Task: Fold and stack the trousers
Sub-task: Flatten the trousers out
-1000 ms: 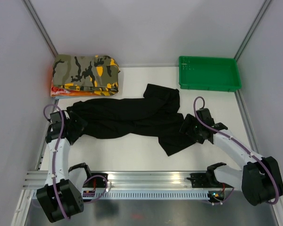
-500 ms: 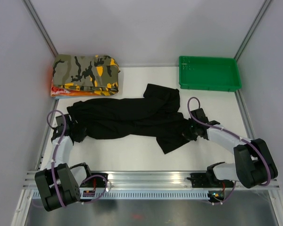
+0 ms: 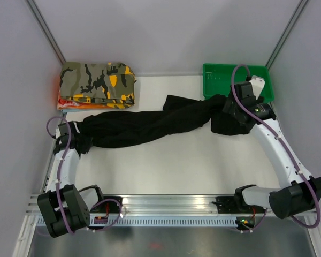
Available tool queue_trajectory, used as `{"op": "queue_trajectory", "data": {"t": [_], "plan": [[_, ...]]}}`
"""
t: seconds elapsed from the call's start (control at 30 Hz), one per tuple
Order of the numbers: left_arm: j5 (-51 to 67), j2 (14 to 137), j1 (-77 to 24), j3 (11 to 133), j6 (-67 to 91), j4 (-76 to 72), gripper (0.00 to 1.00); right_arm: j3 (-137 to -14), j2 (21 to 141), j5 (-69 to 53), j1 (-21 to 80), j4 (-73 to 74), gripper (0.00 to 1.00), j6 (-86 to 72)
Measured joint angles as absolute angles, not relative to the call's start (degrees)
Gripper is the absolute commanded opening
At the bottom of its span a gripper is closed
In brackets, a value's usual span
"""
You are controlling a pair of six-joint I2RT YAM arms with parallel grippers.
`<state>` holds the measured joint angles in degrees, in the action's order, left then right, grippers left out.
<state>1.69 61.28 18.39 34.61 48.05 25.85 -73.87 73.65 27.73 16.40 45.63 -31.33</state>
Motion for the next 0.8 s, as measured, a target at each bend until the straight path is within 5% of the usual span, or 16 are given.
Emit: {"op": "queue_trajectory", "data": {"t": [0.07, 0.53, 0.8], "plan": [[-0.12, 61.36, 18.92, 35.70, 47.20, 26.13, 0.02, -74.46, 72.36, 31.57, 14.59, 47.90, 0.98, -29.50], [-1.21, 58.35, 18.94, 36.27, 38.96, 28.82, 0.02, -65.17, 72.42, 19.09, 10.83, 44.14, 0.98, -30.17], [-2.57, 54.59, 18.96, 36.27, 35.66, 31.27, 0.02, -65.08, 94.41, 13.91, 3.46, 33.93, 0.98, -31.20]]}}
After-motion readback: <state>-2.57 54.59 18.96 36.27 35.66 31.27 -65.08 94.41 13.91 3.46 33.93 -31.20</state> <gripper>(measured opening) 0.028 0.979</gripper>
